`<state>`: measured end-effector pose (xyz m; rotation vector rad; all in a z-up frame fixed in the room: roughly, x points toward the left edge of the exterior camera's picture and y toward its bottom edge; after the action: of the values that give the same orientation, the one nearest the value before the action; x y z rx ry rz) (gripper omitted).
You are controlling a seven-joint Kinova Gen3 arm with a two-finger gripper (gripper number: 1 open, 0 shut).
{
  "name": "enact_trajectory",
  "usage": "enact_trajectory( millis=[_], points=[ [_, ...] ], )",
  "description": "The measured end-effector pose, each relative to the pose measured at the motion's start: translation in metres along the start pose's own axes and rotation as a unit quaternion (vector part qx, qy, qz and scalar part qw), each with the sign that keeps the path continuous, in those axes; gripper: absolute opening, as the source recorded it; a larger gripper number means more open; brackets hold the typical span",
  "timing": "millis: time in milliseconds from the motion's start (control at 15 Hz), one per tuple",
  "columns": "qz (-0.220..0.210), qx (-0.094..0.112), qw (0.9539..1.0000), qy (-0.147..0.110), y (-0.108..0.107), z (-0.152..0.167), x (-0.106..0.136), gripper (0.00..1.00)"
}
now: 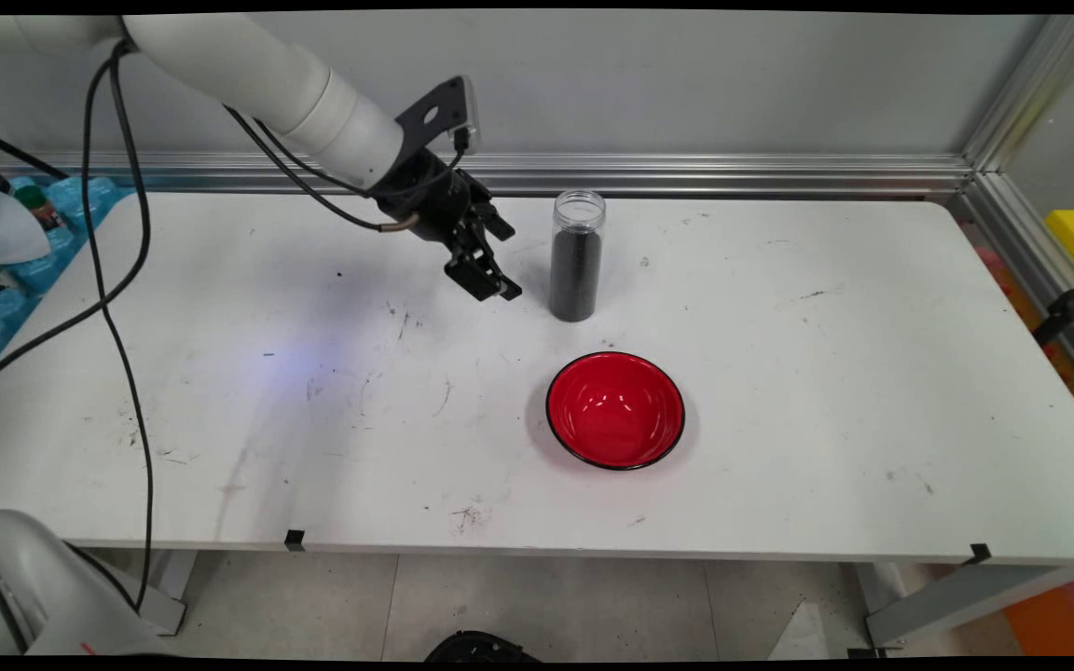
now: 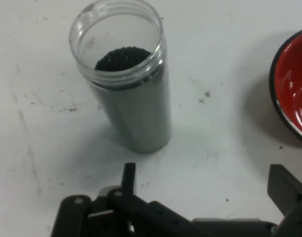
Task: Pick up the black seasoning powder from the table
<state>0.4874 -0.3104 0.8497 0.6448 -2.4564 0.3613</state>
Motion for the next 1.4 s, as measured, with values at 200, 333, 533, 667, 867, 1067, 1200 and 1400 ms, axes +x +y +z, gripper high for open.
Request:
enact_trajectory(
  millis=[200, 333, 533, 667, 867, 1067, 1200, 1400],
  points=[
    [0.002, 0.006, 0.9999, 0.009, -0.002, 0.01, -0.006, 1.0],
    [0.003, 0.01, 0.9999, 0.013, -0.004, 0.016, -0.008, 1.0],
    [0.003, 0.019, 0.9996, 0.02, -0.012, 0.029, -0.013, 1.0],
    [0.003, 0.023, 0.9995, 0.023, -0.019, 0.039, -0.016, 1.0],
    [0.001, 0.022, 0.9994, 0.029, -0.028, 0.054, -0.019, 1.0],
    [0.0, 0.017, 0.9992, 0.035, -0.034, 0.068, -0.019, 1.0],
    [-0.001, 0.016, 0.9991, 0.039, -0.038, 0.076, -0.02, 1.0],
    [-0.003, 0.012, 0.9989, 0.045, -0.041, 0.086, -0.022, 1.0]
  ],
)
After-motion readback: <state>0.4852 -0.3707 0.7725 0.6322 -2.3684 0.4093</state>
